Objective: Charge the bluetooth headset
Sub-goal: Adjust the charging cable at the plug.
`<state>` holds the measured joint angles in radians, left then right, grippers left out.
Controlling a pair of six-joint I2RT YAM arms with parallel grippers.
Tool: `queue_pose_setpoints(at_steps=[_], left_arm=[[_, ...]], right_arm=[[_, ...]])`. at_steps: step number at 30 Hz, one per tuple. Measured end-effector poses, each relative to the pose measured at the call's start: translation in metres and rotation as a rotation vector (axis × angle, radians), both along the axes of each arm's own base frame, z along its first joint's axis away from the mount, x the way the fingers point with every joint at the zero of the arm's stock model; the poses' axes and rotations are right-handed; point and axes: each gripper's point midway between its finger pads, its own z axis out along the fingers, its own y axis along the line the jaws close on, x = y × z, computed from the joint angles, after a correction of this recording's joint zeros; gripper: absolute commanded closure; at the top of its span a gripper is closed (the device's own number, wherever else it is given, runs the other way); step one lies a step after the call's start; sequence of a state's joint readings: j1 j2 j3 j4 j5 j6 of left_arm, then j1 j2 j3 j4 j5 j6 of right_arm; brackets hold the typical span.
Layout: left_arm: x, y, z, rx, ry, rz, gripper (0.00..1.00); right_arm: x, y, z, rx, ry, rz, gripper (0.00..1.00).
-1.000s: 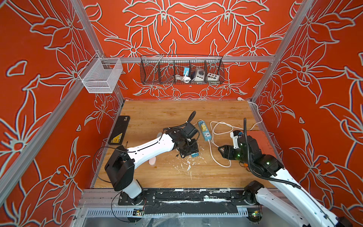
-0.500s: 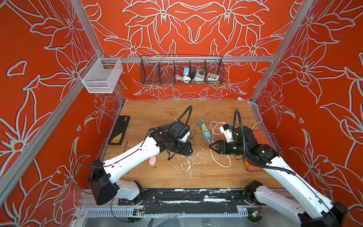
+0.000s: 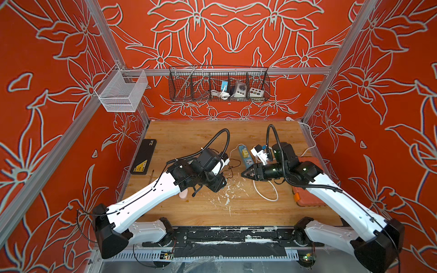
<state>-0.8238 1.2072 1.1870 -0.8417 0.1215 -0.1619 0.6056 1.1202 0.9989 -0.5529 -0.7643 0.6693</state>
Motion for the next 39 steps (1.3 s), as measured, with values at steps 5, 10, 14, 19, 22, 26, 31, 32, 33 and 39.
queue_pose_setpoints(at_steps=[5,10,14,19,22,26,31,32,33,39], left_arm=[[-0.007,-0.006,0.000,0.040,-0.055,-0.067,0.64],[-0.010,-0.009,0.001,0.059,-0.094,-0.107,0.63],[-0.011,-0.011,0.006,0.048,-0.120,-0.119,0.64],[-0.016,-0.011,0.019,0.014,-0.157,-0.138,0.63],[-0.020,-0.011,0.020,0.010,-0.162,-0.156,0.64],[-0.022,-0.014,0.021,0.005,-0.168,-0.173,0.64],[-0.024,-0.016,0.022,0.003,-0.172,-0.184,0.64],[-0.025,-0.017,0.022,0.004,-0.174,-0.186,0.64],[-0.025,-0.017,0.022,0.004,-0.175,-0.186,0.64],[-0.025,-0.016,0.023,0.005,-0.180,-0.185,0.64]], right_arm=[[-0.005,0.022,0.011,0.005,0.002,0.072,0.44],[-0.012,0.038,0.016,-0.004,0.016,0.136,0.46],[-0.016,0.046,0.009,-0.020,0.040,0.166,0.46],[-0.023,0.054,0.000,-0.031,0.079,0.204,0.47],[-0.025,0.058,0.002,-0.020,0.083,0.222,0.48],[-0.026,0.065,0.008,-0.009,0.076,0.238,0.50],[-0.031,0.072,0.010,0.000,0.083,0.269,0.51],[-0.032,0.073,0.010,-0.001,0.088,0.274,0.51],[-0.033,0.074,0.009,-0.002,0.091,0.279,0.52],[-0.035,0.075,0.008,0.000,0.094,0.292,0.64]])
